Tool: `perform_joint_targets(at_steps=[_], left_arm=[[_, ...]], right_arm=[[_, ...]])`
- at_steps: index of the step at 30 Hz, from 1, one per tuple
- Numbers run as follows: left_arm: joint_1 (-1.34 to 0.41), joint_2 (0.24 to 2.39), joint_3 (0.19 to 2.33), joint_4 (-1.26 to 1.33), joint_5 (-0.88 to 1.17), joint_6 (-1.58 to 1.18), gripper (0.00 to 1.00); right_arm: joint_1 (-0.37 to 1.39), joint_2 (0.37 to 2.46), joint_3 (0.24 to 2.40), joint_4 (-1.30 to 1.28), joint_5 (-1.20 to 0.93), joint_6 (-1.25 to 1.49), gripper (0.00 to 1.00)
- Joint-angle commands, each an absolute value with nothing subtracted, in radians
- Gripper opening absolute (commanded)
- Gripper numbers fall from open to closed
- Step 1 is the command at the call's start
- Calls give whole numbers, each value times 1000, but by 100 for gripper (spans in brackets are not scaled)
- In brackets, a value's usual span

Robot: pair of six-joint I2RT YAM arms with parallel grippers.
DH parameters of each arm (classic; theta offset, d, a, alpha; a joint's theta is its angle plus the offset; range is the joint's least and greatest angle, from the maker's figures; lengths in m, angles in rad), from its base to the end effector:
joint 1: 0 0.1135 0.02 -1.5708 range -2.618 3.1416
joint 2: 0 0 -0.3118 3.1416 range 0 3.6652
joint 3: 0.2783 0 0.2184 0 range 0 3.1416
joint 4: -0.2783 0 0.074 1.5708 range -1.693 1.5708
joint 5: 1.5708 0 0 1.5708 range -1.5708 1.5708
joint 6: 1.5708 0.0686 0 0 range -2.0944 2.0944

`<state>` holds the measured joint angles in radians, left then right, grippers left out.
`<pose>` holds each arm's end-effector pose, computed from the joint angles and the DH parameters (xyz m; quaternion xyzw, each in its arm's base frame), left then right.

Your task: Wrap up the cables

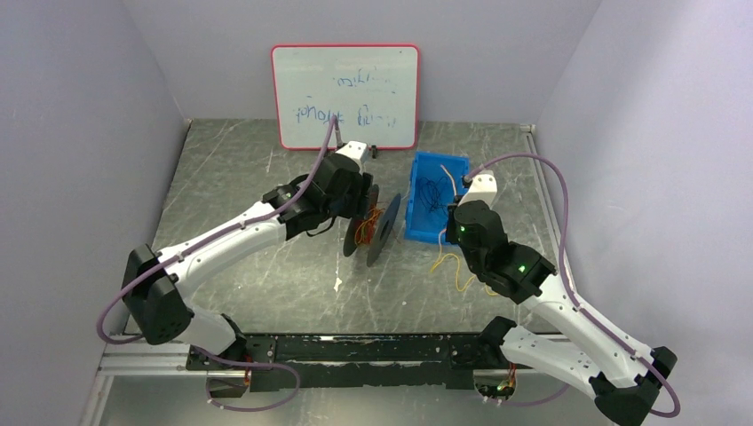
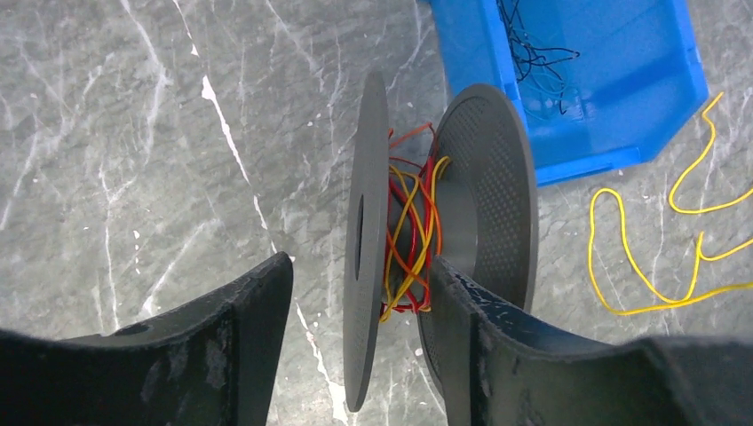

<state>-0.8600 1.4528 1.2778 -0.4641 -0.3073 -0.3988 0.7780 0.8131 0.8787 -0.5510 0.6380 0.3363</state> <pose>0.2195 -0.2232 0.3625 0.1349 0.8753 -0.1508 0.4393 0.1181 0.0590 0.3534 -0.0201 0.8288 0.0314 0.5582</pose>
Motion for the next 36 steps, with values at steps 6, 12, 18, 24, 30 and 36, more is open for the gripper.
perform_joint_targets(at_steps=[6, 12, 18, 24, 30, 36], left_arm=[[-816, 1538, 1292, -400, -228, -377, 40], [-799, 1566, 1300, -389, -217, -339, 22], [-796, 1568, 1312, -386, -226, -334, 7], [-796, 1556, 1306, -390, -236, -333, 7], [-796, 1544, 1303, -398, -244, -331, 7], [-798, 1520, 1299, -417, -247, -315, 7]], right_arm=[[770, 802, 864, -539, 634, 336, 0], [770, 801, 865, -538, 635, 334, 0], [770, 804, 861, -537, 637, 336, 0], [771, 805, 861, -535, 636, 337, 0], [770, 806, 863, -534, 638, 336, 0], [770, 805, 866, -530, 634, 333, 0]])
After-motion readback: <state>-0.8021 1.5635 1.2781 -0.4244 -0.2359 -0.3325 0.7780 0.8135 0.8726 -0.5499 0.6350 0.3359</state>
